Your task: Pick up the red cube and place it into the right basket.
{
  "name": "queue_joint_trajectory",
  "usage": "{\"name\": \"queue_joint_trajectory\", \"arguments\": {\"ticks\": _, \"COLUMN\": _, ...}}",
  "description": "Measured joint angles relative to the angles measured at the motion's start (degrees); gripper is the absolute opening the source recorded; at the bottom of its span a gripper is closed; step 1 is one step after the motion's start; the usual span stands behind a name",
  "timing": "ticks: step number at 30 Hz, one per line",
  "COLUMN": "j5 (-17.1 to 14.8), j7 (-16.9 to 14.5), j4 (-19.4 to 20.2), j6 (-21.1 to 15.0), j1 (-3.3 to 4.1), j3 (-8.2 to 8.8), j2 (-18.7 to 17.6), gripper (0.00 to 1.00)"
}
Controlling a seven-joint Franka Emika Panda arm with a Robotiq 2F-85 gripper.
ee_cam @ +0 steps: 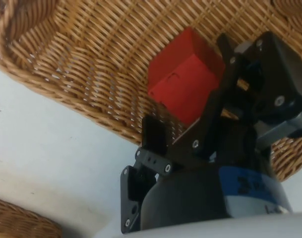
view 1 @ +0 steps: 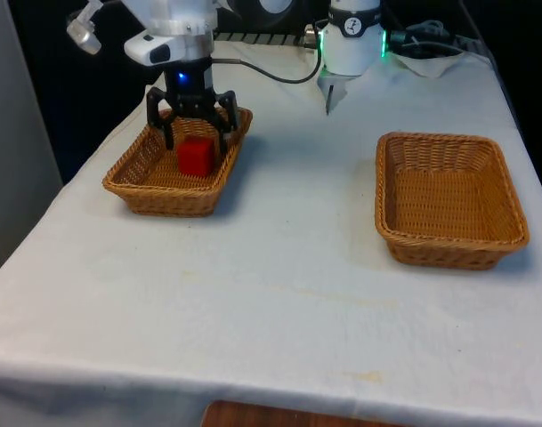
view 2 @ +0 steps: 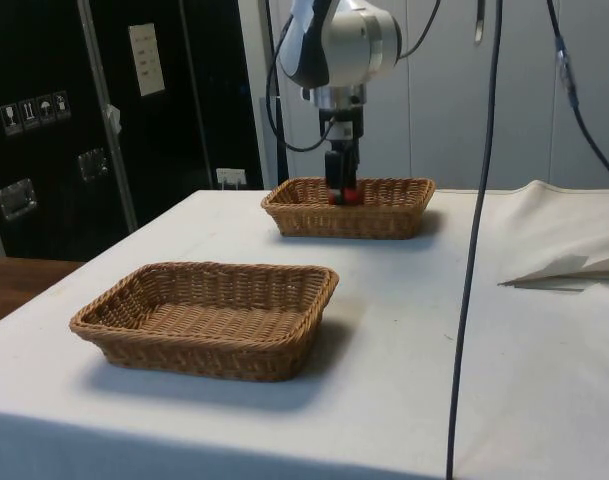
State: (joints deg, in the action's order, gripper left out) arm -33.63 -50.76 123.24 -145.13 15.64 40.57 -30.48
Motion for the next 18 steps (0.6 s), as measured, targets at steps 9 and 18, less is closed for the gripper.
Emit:
{"name": "queue_joint_trajectory", "arguments": {"ticks": 9, "j5": 2.8, "j7": 0.0, "j4": 0.1, "j6": 2.2, "j1": 0.57, "j3": 0.92, "j2": 4.2, "gripper": 1.0}}
{"name": "queue_joint_trajectory", "arguments": {"ticks": 18, "j5": 7.7, "j7": 1.9, "j4": 0.2, "j6": 4.5, "j1": 1.26, "j3": 1.26, "j2": 9.0, "gripper": 1.0}}
